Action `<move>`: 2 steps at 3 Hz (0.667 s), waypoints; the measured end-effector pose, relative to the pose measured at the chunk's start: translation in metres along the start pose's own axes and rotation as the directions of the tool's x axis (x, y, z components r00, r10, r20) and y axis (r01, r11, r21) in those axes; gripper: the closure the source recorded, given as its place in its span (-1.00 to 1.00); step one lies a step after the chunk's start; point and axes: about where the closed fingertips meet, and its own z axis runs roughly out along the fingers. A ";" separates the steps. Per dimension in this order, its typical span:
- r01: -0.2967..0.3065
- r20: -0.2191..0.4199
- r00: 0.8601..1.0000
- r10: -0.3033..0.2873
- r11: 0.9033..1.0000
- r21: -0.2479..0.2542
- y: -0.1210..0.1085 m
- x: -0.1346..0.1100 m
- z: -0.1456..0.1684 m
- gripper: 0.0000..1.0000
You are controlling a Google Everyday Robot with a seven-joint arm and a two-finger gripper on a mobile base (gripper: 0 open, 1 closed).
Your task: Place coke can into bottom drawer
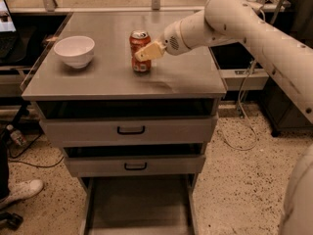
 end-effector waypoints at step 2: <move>-0.058 0.011 0.998 0.057 0.993 0.100 0.031 0.031 -0.057 1.00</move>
Offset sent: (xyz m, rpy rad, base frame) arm -0.0985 -0.0746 0.0063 0.0073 -0.0151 -0.1966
